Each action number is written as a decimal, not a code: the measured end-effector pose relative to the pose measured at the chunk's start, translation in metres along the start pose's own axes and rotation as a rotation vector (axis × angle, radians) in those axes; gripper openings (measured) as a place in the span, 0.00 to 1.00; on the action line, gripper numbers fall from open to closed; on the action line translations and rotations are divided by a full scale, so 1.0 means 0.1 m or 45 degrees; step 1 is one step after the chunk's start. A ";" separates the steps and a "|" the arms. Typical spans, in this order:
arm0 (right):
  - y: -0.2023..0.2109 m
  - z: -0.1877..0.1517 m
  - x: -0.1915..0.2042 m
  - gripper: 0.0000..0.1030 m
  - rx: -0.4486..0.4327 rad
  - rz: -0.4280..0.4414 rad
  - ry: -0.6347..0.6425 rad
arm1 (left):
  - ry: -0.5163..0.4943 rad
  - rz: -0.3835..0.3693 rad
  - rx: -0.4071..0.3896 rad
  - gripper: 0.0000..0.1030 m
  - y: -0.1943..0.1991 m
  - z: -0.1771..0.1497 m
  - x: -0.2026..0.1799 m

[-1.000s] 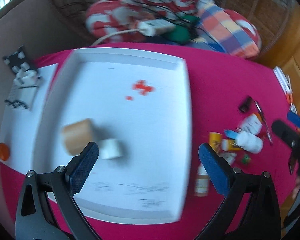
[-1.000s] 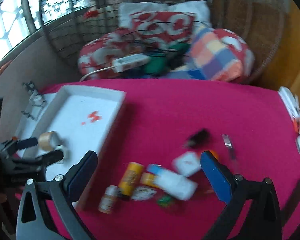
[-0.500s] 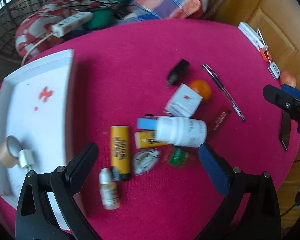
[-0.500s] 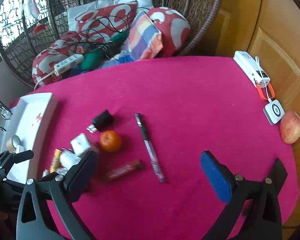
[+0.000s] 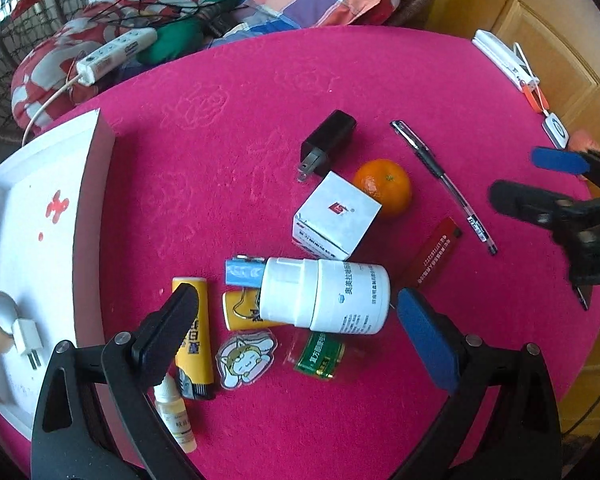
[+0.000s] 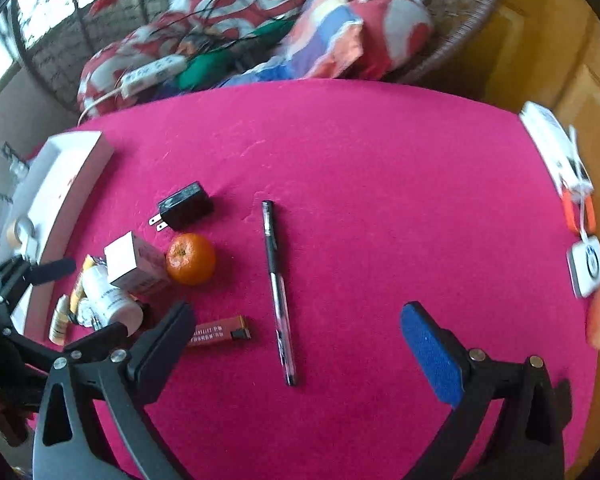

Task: Organize rigid objects
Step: 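Return the left tool to the pile and grasp the white pill bottle, then grasp the black pen upright with the right tool, then carry the pill bottle with the left tool while the right tool carries the pen to the tray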

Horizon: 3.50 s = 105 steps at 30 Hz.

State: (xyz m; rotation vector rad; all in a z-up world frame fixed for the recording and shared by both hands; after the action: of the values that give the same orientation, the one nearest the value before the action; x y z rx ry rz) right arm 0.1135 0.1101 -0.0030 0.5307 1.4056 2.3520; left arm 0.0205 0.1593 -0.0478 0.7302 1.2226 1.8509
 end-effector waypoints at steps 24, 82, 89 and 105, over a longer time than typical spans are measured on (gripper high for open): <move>-0.25 -0.16 0.05 0.06 0.155 0.054 0.130 | 0.132 -0.042 -0.026 0.58 0.15 0.03 0.14; 2.94 1.01 2.20 0.06 -0.899 0.450 0.271 | 0.327 0.128 -0.808 0.58 3.15 0.59 1.76; 2.88 1.03 2.49 0.06 -0.876 0.484 0.319 | 0.376 0.148 -0.800 0.58 3.17 0.44 2.03; 2.60 1.10 3.10 0.06 -0.806 0.538 0.376 | 0.434 0.176 -0.759 0.58 3.07 0.16 2.62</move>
State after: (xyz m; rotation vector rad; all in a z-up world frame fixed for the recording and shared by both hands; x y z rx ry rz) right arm -0.1295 0.2240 0.3187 0.3225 0.5946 3.1170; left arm -0.1954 0.3188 0.2536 0.1747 0.7490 2.3622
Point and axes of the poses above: each gripper's, at about its wrist camera, not at the fingertips, and y roughly against the way its jaws point, x to its left, z to its top, the point moved 10 cm from there along -y, roughly the way its jaws point, and after that the axes turned 7 degrees about z, right-handed, at the moved point
